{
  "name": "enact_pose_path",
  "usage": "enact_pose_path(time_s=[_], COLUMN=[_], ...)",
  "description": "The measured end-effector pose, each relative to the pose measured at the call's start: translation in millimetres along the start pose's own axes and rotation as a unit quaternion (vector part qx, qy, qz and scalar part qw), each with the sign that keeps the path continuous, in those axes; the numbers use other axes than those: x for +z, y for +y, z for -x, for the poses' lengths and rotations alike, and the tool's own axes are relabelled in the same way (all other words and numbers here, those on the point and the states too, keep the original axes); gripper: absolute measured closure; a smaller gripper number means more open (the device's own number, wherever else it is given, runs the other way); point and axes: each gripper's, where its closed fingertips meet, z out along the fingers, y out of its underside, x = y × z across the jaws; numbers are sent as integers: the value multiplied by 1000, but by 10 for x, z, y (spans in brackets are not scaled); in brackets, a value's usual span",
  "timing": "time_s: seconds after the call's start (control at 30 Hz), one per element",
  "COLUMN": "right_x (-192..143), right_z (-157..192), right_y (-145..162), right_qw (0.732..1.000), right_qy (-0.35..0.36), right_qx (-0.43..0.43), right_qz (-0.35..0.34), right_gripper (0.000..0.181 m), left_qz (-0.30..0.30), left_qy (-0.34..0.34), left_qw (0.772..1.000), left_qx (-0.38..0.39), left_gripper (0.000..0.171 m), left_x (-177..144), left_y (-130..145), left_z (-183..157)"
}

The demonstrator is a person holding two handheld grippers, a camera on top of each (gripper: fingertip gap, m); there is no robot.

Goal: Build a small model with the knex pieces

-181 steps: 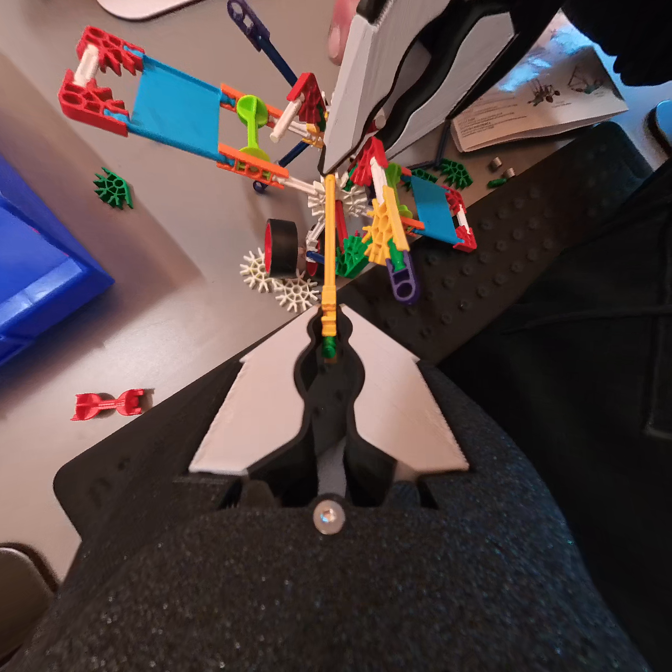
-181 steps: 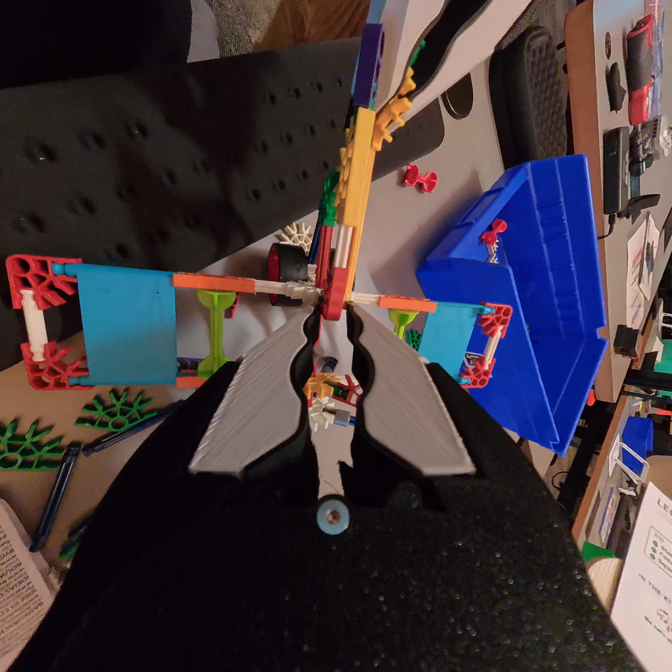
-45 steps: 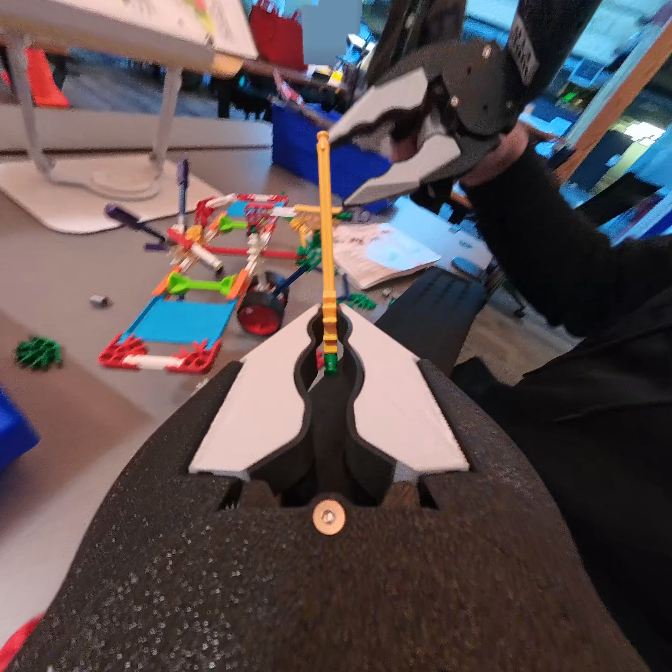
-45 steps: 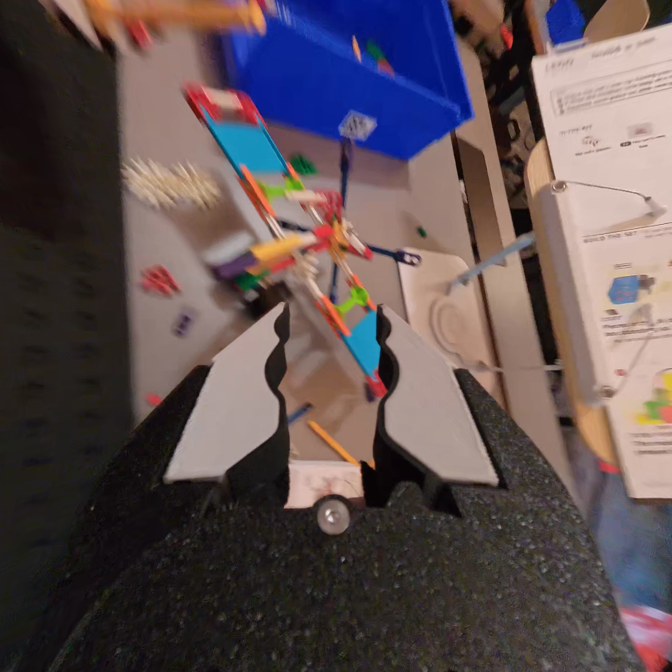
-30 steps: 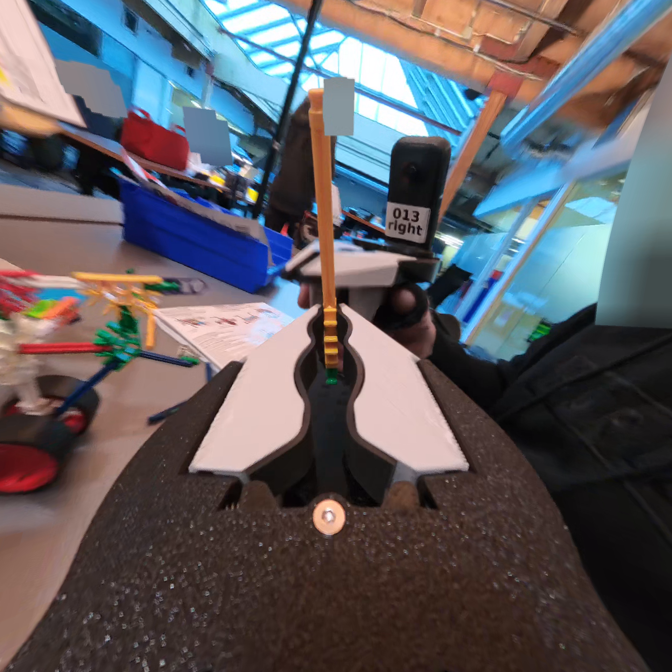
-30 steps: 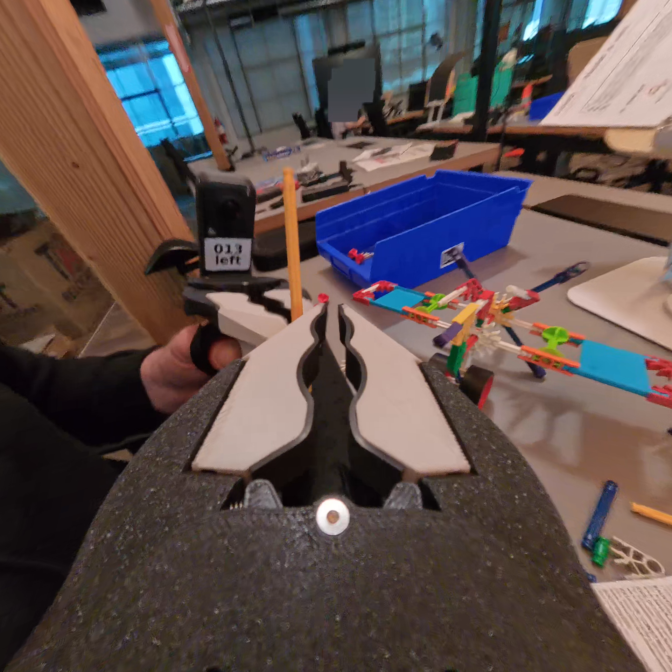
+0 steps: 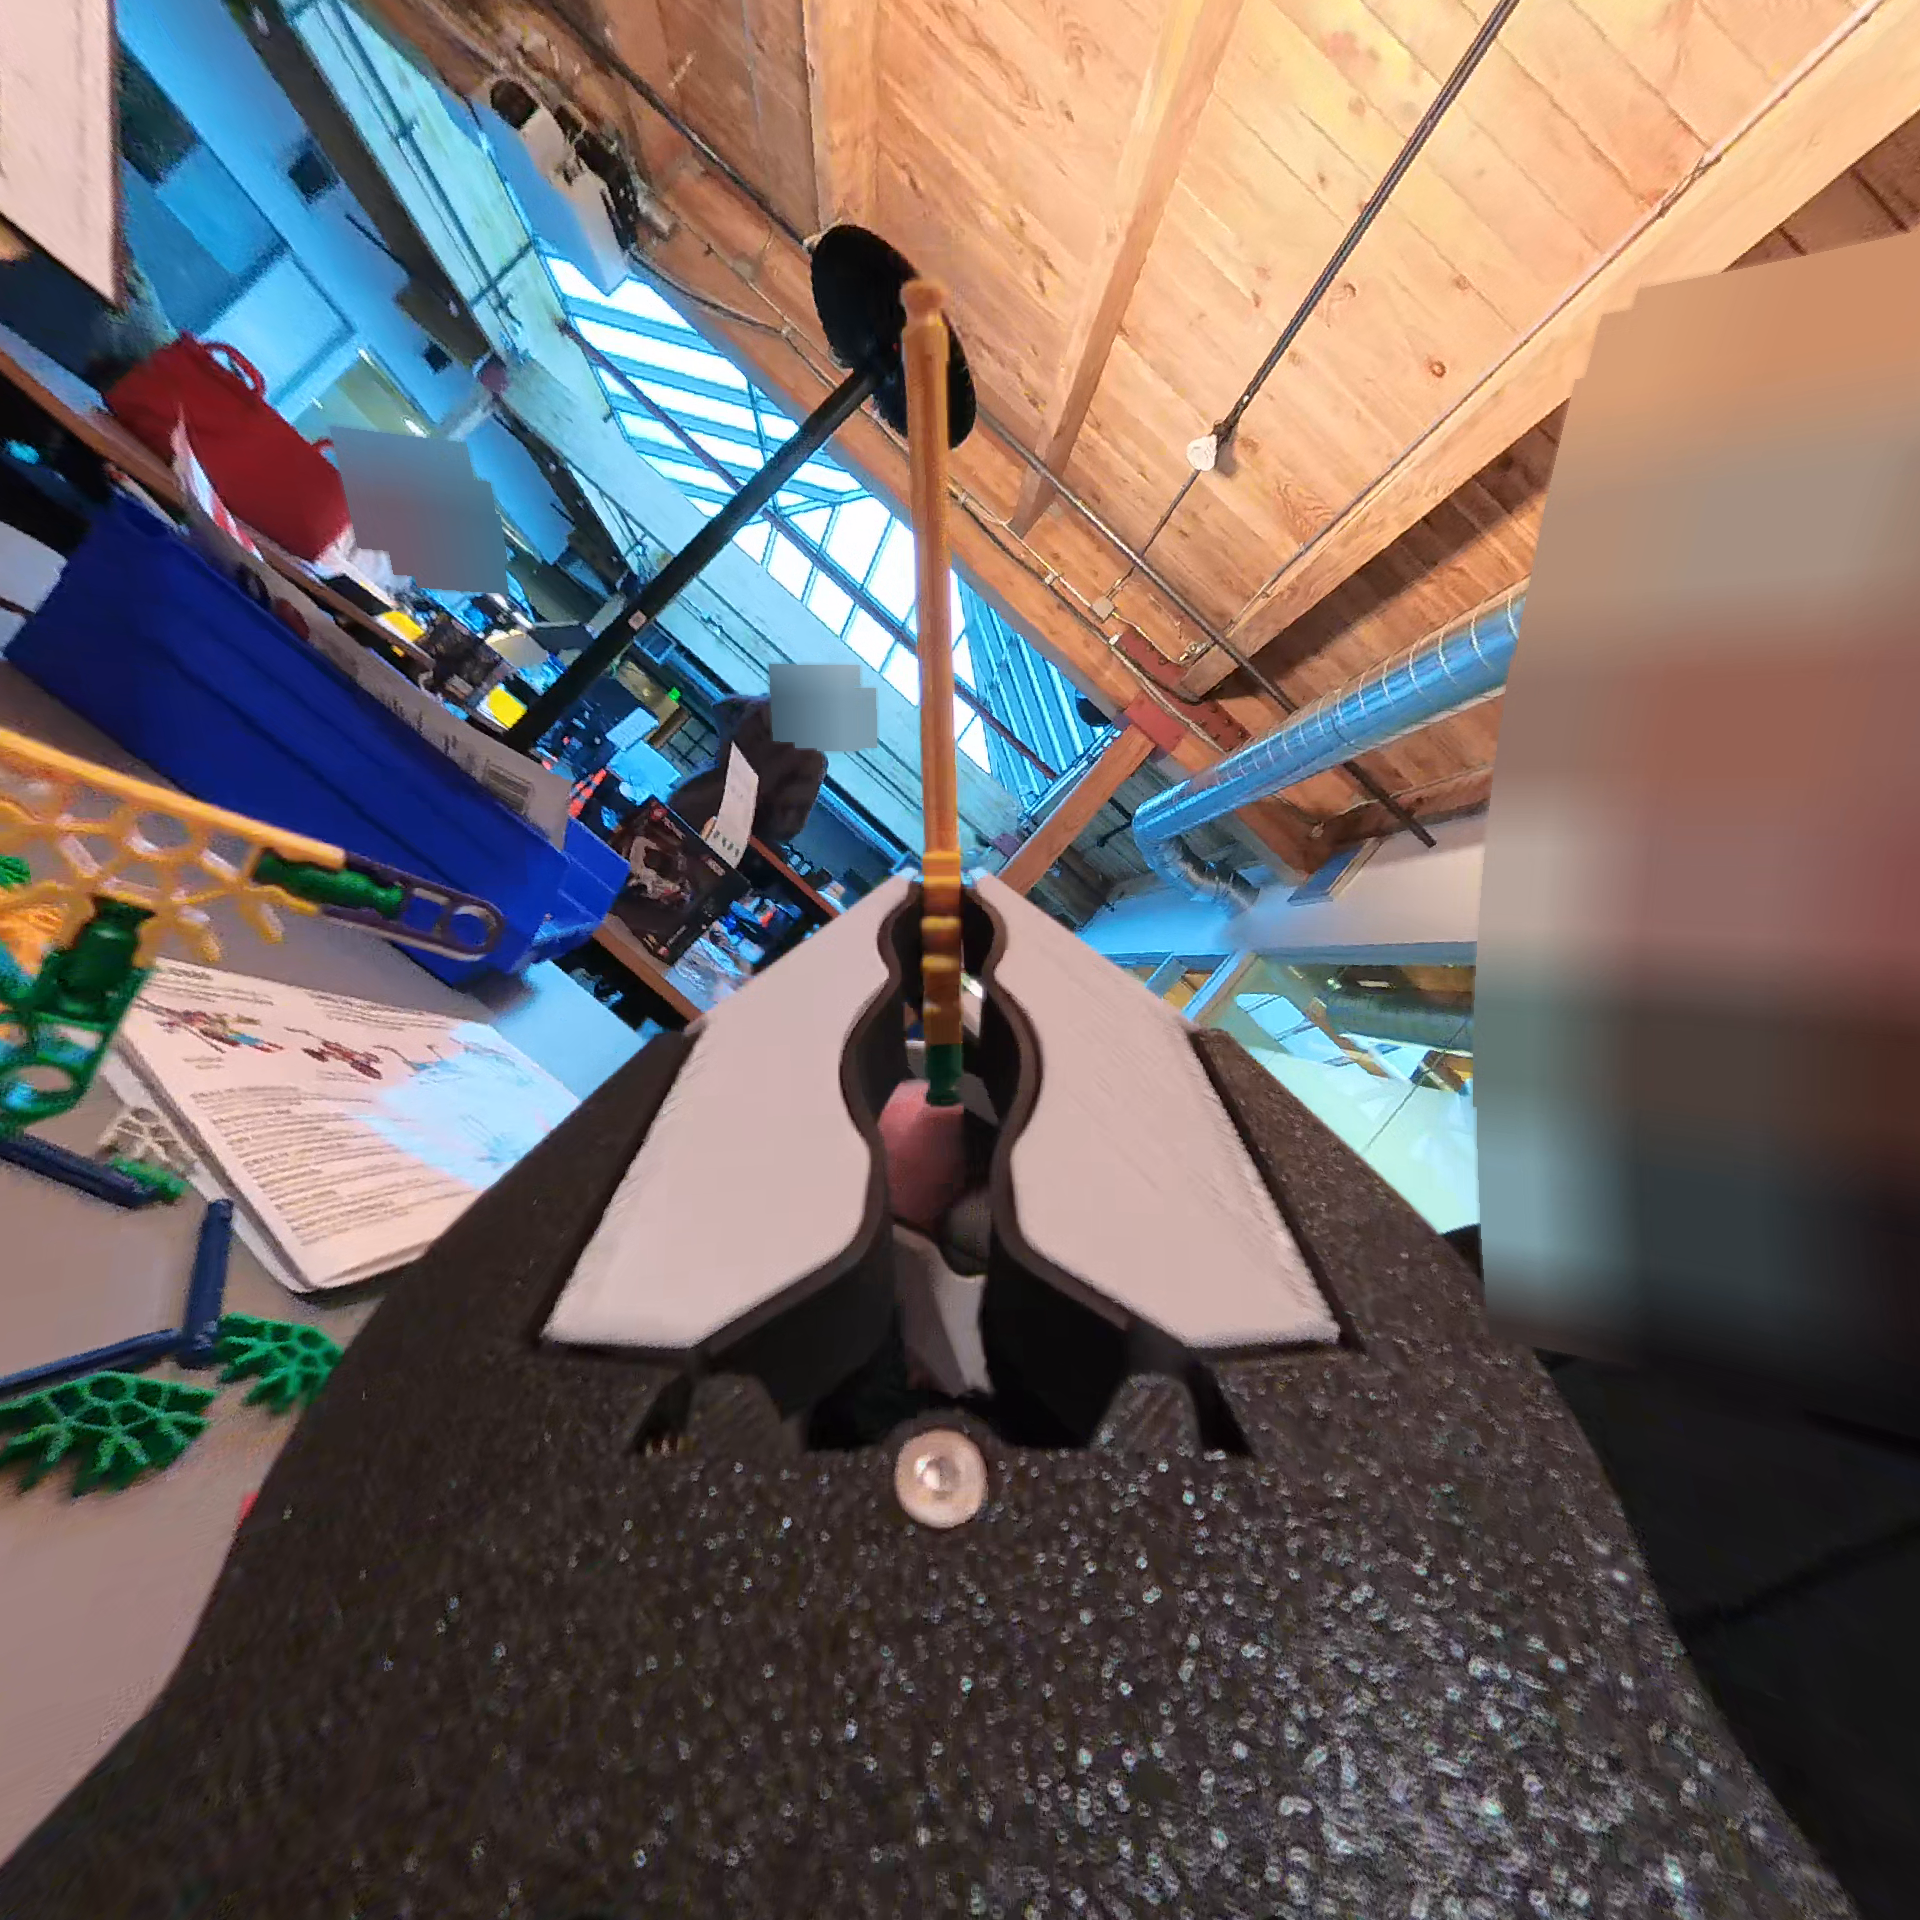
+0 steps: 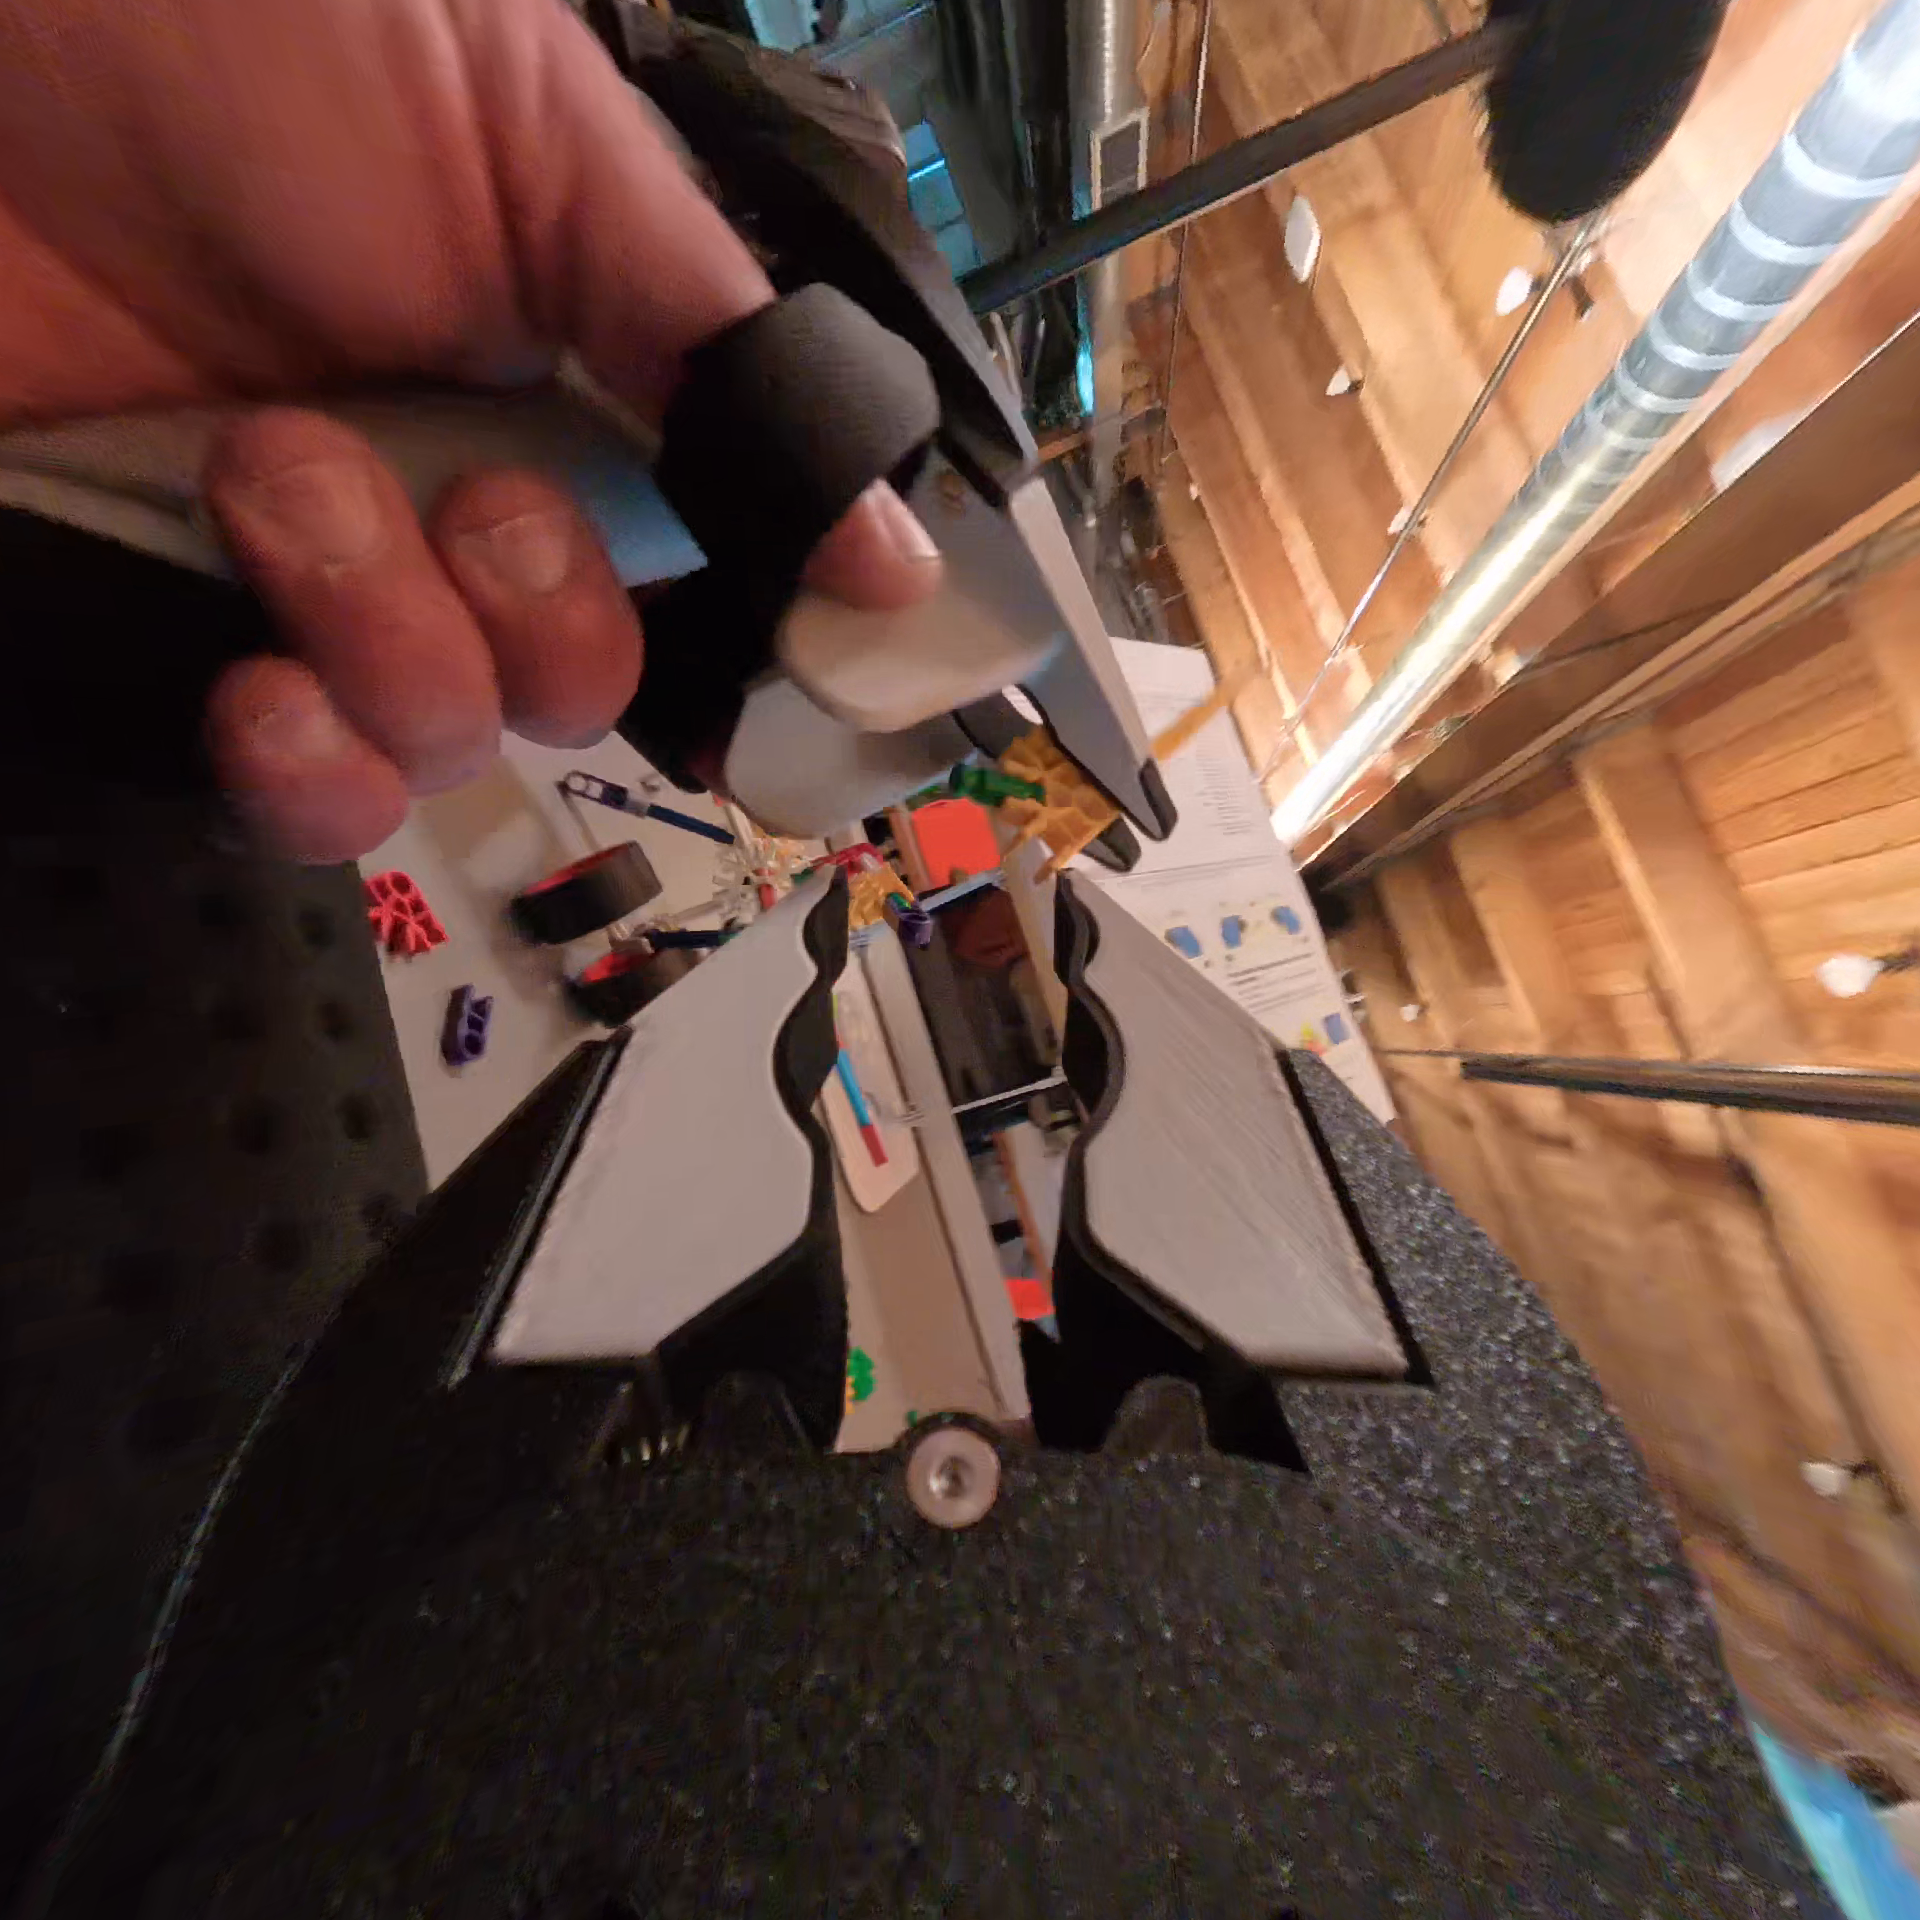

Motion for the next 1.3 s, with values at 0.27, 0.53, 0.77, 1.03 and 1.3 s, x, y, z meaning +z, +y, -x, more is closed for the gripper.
enact_pose_path(time_s=[0.27, 0.53, 0.77, 1.03, 1.3], right_x=[-120, -255, -232, -145, -158], right_z=[-199, -330, -324, -205, -107], right_y=[64, 172, 247, 231, 73], right_qw=[997, 996, 994, 990, 986], right_qy=[60, 77, 78, 67, 54], right_qx=[-53, -42, -75, -126, -151], right_qz=[8, 25, 29, 13, -41], right_gripper=[181, 163, 150, 152, 163], left_qz=[23, 7, 5, -8, -11], left_qy=[42, 41, 25, 1, -9], left_qw=[997, 997, 997, 997, 994], left_qx=[-60, -66, -69, -80, -104], left_gripper=[167, 167, 168, 167, 167], left_x=[244, 326, 372, 319, 293], left_y=[209, 152, 202, 192, 279], left_z=[-106, -15, 8, 93, 180])
